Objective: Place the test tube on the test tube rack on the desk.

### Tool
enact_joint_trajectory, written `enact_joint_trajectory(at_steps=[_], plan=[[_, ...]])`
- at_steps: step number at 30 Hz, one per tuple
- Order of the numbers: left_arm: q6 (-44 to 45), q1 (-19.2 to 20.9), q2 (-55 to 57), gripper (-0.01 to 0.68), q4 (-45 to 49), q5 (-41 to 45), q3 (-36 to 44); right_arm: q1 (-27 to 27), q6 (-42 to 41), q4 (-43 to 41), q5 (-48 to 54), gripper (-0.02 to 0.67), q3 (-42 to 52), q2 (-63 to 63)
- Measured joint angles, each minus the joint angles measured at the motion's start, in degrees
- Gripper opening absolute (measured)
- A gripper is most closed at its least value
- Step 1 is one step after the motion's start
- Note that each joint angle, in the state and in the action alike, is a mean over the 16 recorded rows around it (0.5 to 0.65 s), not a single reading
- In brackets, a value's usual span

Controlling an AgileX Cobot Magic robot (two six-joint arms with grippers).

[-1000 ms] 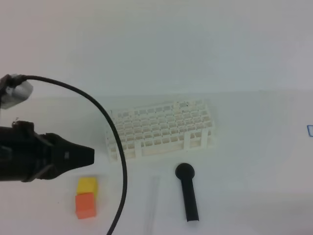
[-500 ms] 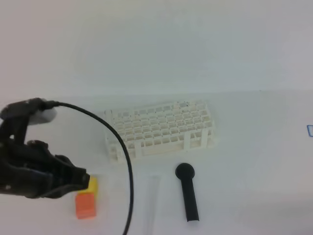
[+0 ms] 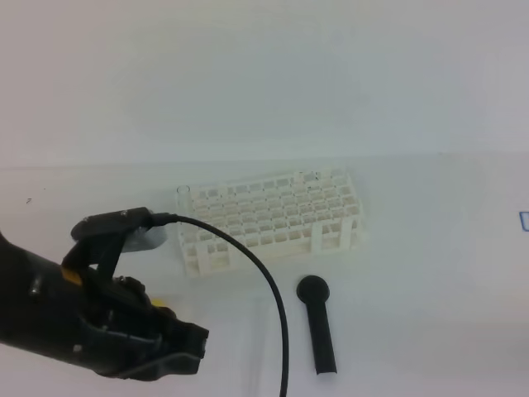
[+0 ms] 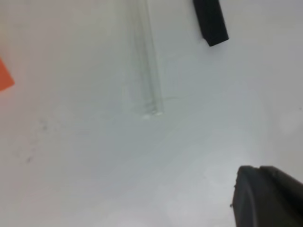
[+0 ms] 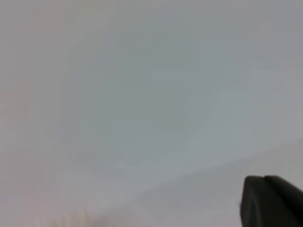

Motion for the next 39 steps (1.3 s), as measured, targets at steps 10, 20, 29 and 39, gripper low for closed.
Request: enact_joint_trajectory(at_steps=[10, 20, 29, 39], plan=[[-1.3, -2.5, 2.3, -0.001, -4.9, -0.4, 0.0, -0.1, 2.2, 19.4, 2.6, -0.001, -3.3, 0.0], [-13.2, -7.8, 4.5, -0.001, 1.9, -1.1, -1.0, 1.1, -20.8, 30.4, 30.8, -0.001, -16.2, 0.9], [-20.9, -9.3, 6.7, -0.001, 8.0, 0.1, -4.0, 7.7, -29.2, 16.5, 45.0, -0.001, -30.4, 8.6], [-26.3, -12.1, 11.0, -0.001, 15.0, 0.9, -5.7, 19.8, -20.3, -3.6, 51.1, -0.001, -39.3, 22.4]])
